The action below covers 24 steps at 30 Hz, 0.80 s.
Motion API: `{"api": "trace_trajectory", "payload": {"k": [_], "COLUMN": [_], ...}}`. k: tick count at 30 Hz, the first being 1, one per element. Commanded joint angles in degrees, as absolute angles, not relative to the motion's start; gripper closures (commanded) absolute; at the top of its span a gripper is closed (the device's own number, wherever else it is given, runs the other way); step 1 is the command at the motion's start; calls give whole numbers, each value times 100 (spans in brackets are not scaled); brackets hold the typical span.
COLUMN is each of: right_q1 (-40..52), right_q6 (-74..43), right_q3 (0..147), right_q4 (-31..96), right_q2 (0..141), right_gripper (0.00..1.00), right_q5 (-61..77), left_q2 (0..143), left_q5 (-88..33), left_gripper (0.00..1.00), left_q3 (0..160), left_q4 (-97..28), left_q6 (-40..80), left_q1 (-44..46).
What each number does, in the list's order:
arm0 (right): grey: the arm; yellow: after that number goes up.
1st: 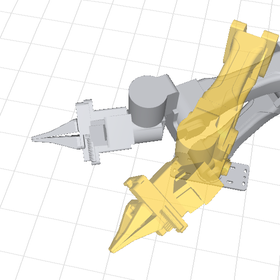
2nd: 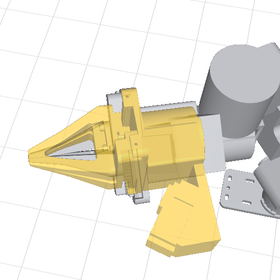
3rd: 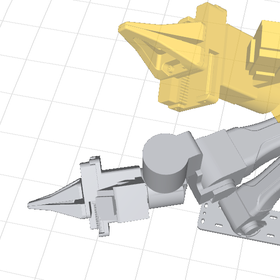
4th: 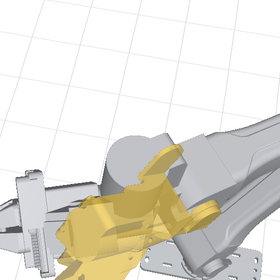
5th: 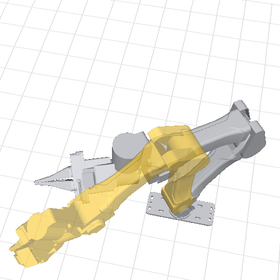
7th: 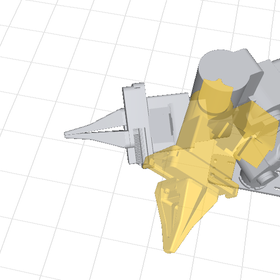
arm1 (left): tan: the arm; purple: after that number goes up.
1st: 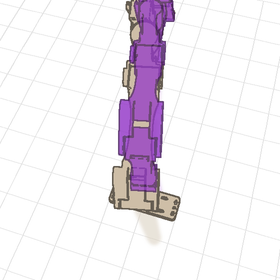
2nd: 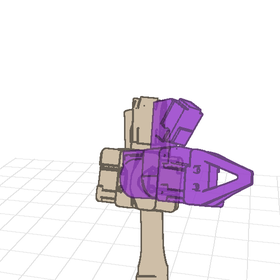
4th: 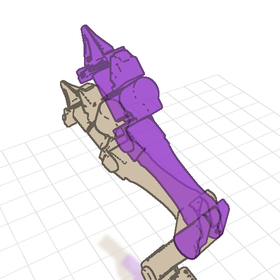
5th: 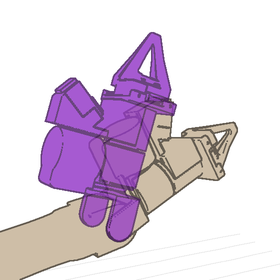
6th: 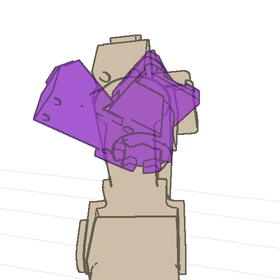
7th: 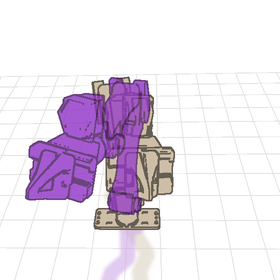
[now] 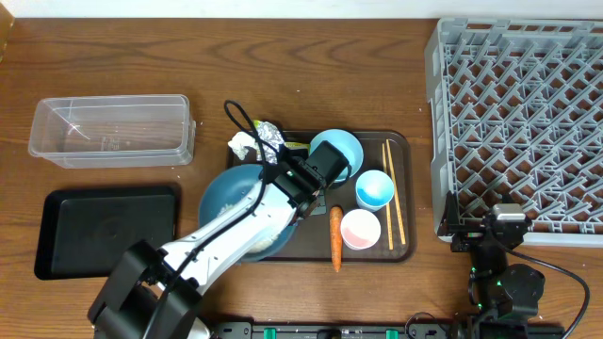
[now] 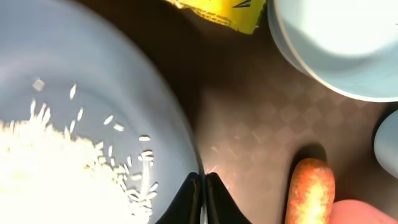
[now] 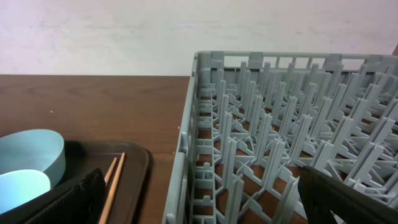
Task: Sort waste into correct bins and load items into the dishwasher rack
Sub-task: 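Lower the left gripper and pinch the blue bowl's rim, then lift the blue bowl with the left gripper and tilt it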
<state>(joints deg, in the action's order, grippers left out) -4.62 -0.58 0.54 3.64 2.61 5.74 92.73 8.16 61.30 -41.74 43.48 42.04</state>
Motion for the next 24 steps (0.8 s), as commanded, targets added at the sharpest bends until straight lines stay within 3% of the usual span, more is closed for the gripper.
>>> {"api": "trace_trajectory", "payload": {"k": [1, 24], "right_q1": [-432, -432], "right_q6": [-14, -14], "right_q3": [32, 32], "right_q4": [368, 368], "right_q2": [263, 263], "right_gripper": [1, 1], "right_q5": [582, 582], "left_q2": [9100, 8718], "left_q5": [972, 974], "left_gripper": [94, 94], "left_q3": [6093, 6296], "left_q4": [-4272, -5022], "left_q6": [4309, 3835], "left_q1": [4154, 3627]}}
